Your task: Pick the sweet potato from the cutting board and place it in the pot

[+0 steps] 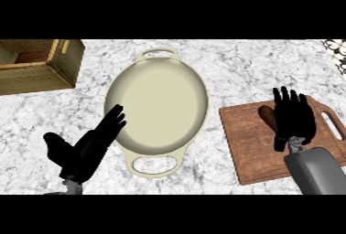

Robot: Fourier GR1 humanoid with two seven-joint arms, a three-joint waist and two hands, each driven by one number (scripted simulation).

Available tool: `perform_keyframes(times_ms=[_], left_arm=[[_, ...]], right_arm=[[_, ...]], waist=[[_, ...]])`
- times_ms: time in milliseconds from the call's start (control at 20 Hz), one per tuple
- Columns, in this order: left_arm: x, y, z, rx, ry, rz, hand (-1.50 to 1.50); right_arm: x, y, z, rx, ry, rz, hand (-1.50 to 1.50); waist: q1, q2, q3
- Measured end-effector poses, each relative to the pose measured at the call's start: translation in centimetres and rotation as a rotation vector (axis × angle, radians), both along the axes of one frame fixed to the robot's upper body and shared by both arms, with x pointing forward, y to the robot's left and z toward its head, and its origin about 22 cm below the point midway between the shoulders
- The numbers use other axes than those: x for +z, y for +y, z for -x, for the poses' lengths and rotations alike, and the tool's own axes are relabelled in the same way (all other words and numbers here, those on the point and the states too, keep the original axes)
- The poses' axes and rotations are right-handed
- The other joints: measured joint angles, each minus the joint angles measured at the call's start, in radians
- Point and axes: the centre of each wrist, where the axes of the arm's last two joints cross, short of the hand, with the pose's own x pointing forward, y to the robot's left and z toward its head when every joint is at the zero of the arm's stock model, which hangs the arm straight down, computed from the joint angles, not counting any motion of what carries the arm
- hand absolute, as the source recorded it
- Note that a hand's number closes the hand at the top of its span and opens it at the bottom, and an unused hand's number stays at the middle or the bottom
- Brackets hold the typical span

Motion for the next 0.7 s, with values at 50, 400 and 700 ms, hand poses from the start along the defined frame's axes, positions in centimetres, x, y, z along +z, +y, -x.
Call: perform_keyframes(times_ms=[50,400,700], left_arm=[[0.1,0.2,-0.3,0.001,0.000,-0.003,0.00],[0.3,0.5,-0.8,-0.002,0.005,-0.004,0.00],[0.0,0.4,-0.3,-0.005,0.008,-0.003,0.00]], right_arm=[[-0.2,-0.2,-0.2,0.001,0.003,0.001,-1.50],[-0.9,-0.4,-1.0,0.073,0.036,-0.061,1.50],[-1.6,-1.2,-1.0,0.145,0.017,-0.073,1.50]], waist=[[0.000,0.000,0.000],[0.000,-0.003,-0.005],[0.001,-0.007,-0.009]])
